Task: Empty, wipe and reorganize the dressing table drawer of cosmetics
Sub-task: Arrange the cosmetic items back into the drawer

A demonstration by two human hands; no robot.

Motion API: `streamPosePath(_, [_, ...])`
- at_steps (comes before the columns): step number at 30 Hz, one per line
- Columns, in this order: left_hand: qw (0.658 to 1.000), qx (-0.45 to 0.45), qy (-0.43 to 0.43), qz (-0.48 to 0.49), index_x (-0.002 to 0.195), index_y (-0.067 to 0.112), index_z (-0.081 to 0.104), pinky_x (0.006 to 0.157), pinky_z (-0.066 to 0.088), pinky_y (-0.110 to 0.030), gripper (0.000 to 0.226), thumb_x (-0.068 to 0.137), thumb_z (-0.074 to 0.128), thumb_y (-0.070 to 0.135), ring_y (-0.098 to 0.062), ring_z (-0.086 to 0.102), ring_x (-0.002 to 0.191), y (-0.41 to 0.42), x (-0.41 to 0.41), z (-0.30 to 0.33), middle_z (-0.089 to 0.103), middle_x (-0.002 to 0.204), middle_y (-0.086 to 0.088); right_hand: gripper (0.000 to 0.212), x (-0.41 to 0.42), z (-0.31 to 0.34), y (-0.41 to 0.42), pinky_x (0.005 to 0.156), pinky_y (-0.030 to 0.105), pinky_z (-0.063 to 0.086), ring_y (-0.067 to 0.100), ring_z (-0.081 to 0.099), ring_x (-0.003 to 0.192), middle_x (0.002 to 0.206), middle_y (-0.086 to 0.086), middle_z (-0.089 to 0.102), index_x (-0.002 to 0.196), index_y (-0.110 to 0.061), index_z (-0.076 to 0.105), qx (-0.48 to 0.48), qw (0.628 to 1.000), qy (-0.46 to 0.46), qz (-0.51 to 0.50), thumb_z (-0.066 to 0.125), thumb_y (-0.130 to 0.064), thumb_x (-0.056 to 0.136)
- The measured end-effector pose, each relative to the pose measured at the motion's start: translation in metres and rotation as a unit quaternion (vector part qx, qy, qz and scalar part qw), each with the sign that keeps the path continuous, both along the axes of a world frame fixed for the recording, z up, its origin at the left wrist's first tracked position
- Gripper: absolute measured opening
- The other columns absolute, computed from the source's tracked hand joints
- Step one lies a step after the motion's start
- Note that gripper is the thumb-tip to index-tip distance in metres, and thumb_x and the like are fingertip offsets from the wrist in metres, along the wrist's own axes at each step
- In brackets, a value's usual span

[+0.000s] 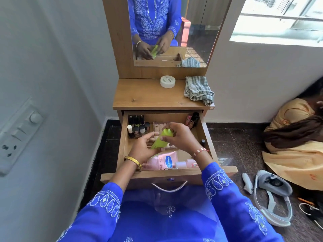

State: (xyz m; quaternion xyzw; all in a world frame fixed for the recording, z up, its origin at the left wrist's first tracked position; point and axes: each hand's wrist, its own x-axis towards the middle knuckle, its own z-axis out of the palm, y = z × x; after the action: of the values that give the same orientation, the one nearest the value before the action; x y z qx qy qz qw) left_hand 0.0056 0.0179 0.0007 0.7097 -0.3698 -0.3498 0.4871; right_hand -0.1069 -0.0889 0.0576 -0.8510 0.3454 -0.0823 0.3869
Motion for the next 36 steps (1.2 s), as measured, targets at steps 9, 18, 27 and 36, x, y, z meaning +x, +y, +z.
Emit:
streamPosePath(9, [0.996, 0.034, -0.081, 0.035, 0.103, 0.014, 0.064, 0.071, 0.044, -0.011, 0.018, 0.086, 0.059, 0.013, -0.011, 0.055, 0.084, 0.000, 0.004, -0.003, 0.061, 0.090, 0.000, 0.031, -0.043, -0.011, -0.025, 0.072, 0.025, 0.039, 0.026, 0.059, 0.094, 0.101, 0.010, 0.064, 0.108, -0.008, 0.062, -0.118, 0.984, 0.072, -0.111, 0.067, -0.016, 0.078])
streamPosePath(18, [0.995, 0.045, -0.074, 0.046, 0.097, 0.017, 0.065, 0.079, 0.050, -0.028, 0.013, 0.087, 0.057, 0.013, -0.021, 0.061, 0.090, 0.001, 0.004, -0.004, 0.064, 0.090, -0.004, 0.031, -0.046, -0.031, -0.018, 0.080, 0.031, 0.045, 0.029, 0.058, 0.098, 0.107, 0.012, 0.061, 0.107, -0.007, 0.061, -0.171, 0.969, 0.158, -0.081, 0.063, -0.011, 0.077])
streamPosePath(27, [0.995, 0.050, -0.068, 0.053, 0.090, 0.024, 0.064, 0.086, 0.054, -0.039, 0.012, 0.086, 0.059, 0.014, -0.026, 0.064, 0.090, 0.000, 0.005, -0.005, 0.069, 0.091, -0.010, 0.042, -0.053, -0.023, -0.028, 0.090, 0.027, 0.042, 0.026, 0.054, 0.108, 0.116, 0.009, 0.056, 0.120, -0.015, 0.060, -0.174, 0.964, 0.197, -0.038, 0.060, -0.002, 0.080])
streamPosePath(36, [0.996, 0.042, -0.068, 0.050, 0.093, 0.021, 0.064, 0.082, 0.053, -0.033, 0.012, 0.086, 0.060, 0.013, -0.025, 0.063, 0.091, 0.001, 0.005, -0.006, 0.066, 0.090, -0.006, 0.041, -0.059, -0.014, -0.035, 0.093, 0.027, 0.042, 0.024, 0.055, 0.111, 0.120, 0.010, 0.058, 0.114, -0.013, 0.063, -0.127, 0.976, 0.174, -0.041, 0.072, -0.006, 0.074])
